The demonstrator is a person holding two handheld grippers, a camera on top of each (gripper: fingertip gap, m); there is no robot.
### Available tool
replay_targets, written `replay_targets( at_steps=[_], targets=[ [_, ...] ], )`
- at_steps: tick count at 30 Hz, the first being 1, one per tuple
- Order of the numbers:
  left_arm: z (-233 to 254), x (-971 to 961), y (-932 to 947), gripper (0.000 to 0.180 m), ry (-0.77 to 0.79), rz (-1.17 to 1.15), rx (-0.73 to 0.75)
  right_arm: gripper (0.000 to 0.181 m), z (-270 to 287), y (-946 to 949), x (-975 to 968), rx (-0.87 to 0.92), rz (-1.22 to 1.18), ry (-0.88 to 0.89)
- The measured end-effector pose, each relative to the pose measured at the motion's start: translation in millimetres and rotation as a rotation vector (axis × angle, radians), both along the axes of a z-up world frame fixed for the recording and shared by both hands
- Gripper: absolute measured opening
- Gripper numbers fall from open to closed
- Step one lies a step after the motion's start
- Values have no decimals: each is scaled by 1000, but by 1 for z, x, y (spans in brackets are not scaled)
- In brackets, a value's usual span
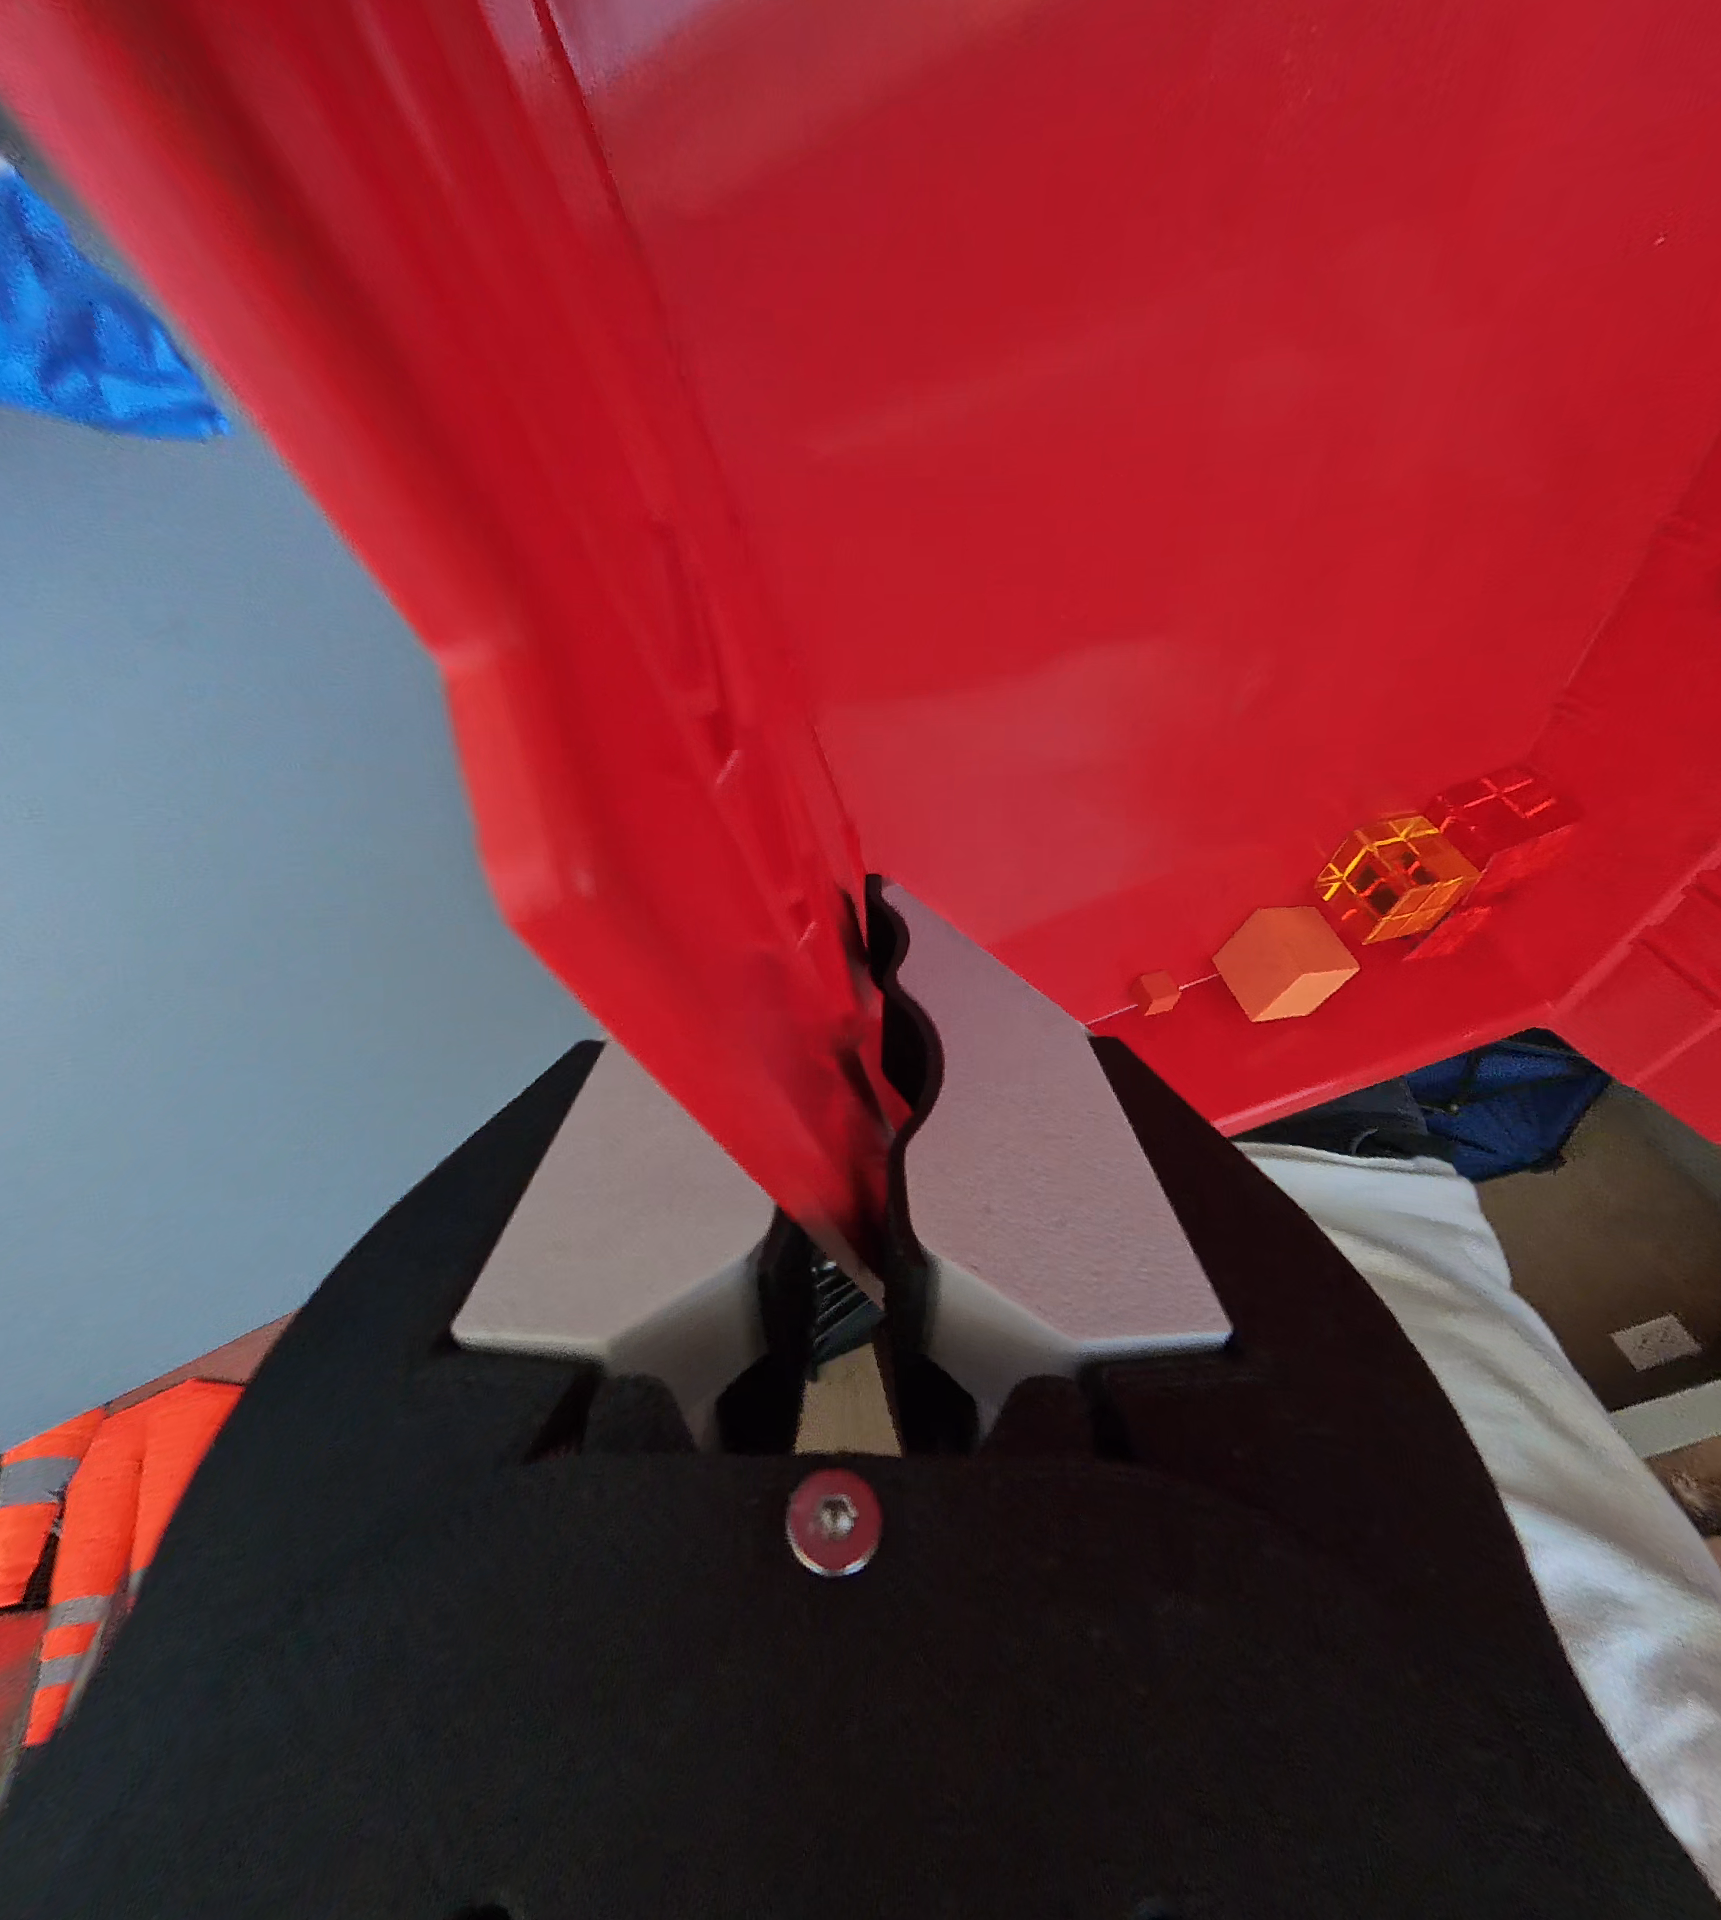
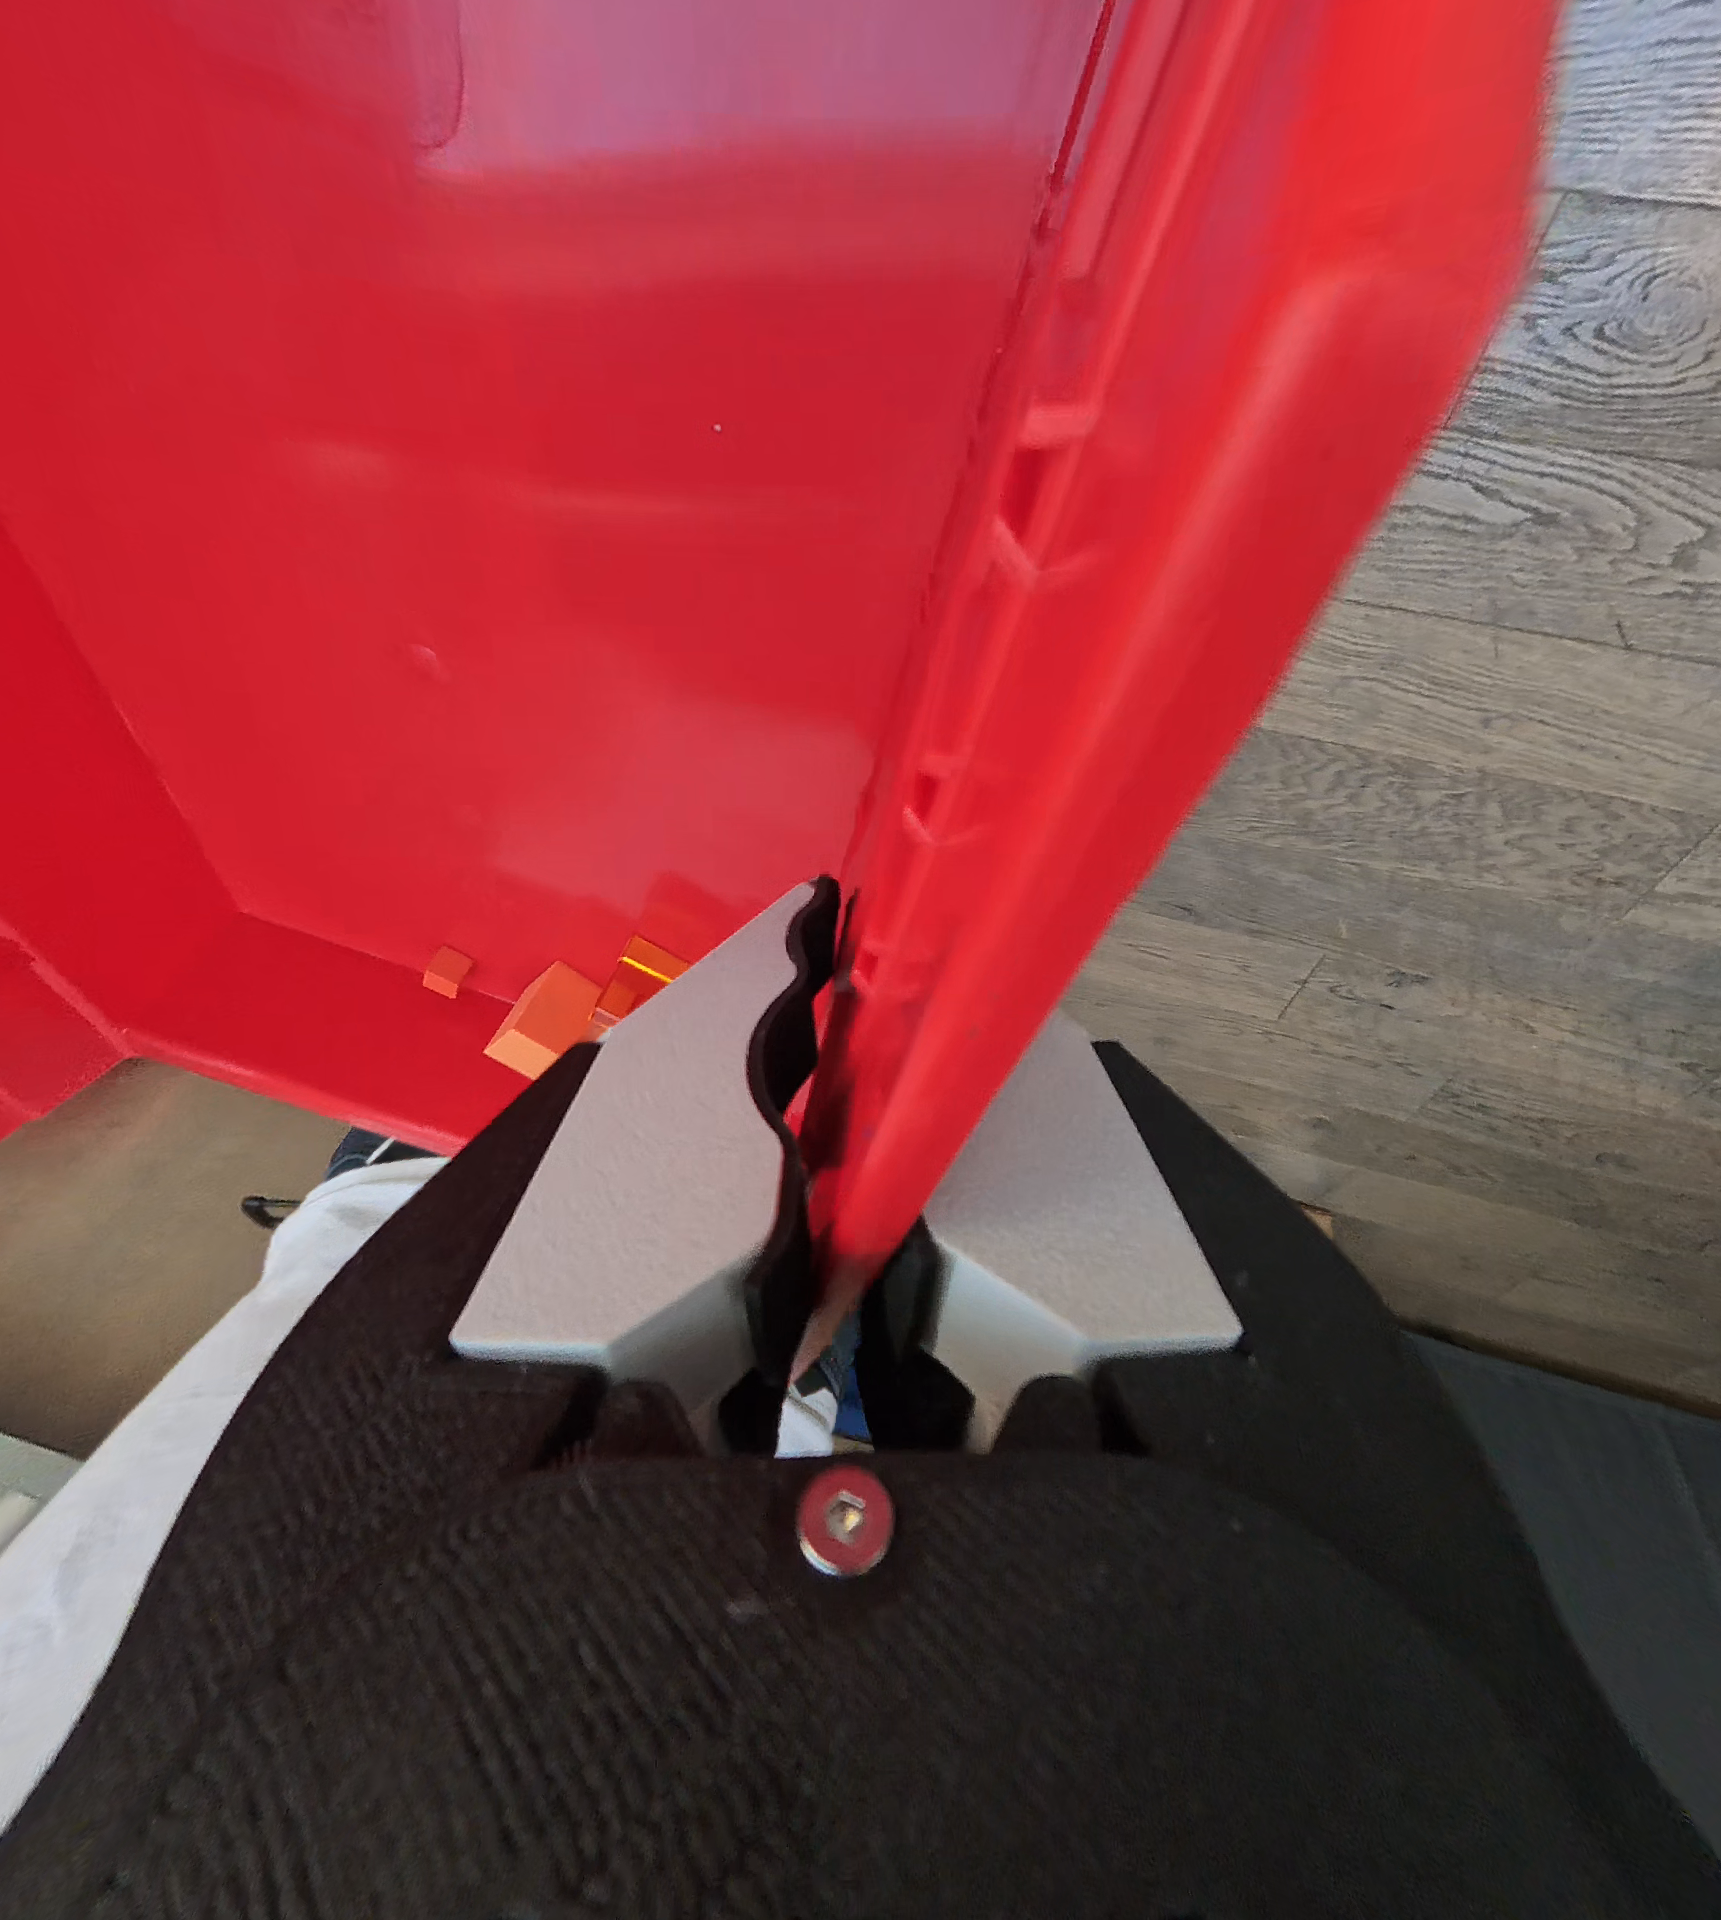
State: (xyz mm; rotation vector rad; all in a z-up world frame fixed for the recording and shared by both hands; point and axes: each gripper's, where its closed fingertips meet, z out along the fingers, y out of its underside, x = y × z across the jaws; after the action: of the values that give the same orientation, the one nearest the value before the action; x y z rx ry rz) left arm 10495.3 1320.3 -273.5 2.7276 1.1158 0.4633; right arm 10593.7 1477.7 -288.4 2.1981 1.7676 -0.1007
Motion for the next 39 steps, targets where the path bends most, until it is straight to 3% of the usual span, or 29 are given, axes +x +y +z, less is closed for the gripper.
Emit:
replay_targets(
  at_steps=[8, 13, 15, 18, 23, 25, 28, 30, 31, 32, 33, 34, 36, 39],
  targets=[
    [-23, -38, 6, 3, -13, 92, -39, 10, -19, 7, -50, -81, 130, -41],
    [-28, -64, 8, 16, 74, 111, 26, 21, -15, 7, -77, -129, 178, 3],
    [-16, -80, 12, 20, 187, 117, 84, 24, -9, 9, -85, -166, 169, 52],
    [14, -100, 7, 48, 395, 100, 146, 28, 2, 11, -92, -239, 154, 138],
    [81, -93, -24, 52, 712, 181, 393, 28, 30, 24, -95, -329, 162, 279],
    [106, -78, -53, 68, 847, 210, 447, 28, 47, 31, -92, -379, 160, 377],
    [145, -39, -87, 69, 1029, 244, 585, 27, 94, 39, -84, -445, 215, 650],
    [169, -11, -96, 70, 1128, 277, 723, 33, 152, 23, -77, -534, 341, 1015],
    [181, 1, -98, 70, 1180, 289, 794, 48, 180, 10, -70, -572, 412, 1201],
    [191, 9, -98, 73, 1237, 299, 857, 82, 200, -5, -64, -590, 477, 1374],
    [199, 14, -97, 76, 1301, 301, 905, 97, 206, -22, -54, -607, 563, 1463],
    [203, 17, -95, 73, 1367, 293, 930, 97, 202, -39, -45, -611, 681, 1493],
    [203, 19, -84, 79, 1441, 210, 937, 80, 165, -66, -36, -543, 981, 1382],
    [192, 26, -56, 82, 1345, 99, 912, 61, 101, -92, -20, -431, 1509, 1120]
  ],
)
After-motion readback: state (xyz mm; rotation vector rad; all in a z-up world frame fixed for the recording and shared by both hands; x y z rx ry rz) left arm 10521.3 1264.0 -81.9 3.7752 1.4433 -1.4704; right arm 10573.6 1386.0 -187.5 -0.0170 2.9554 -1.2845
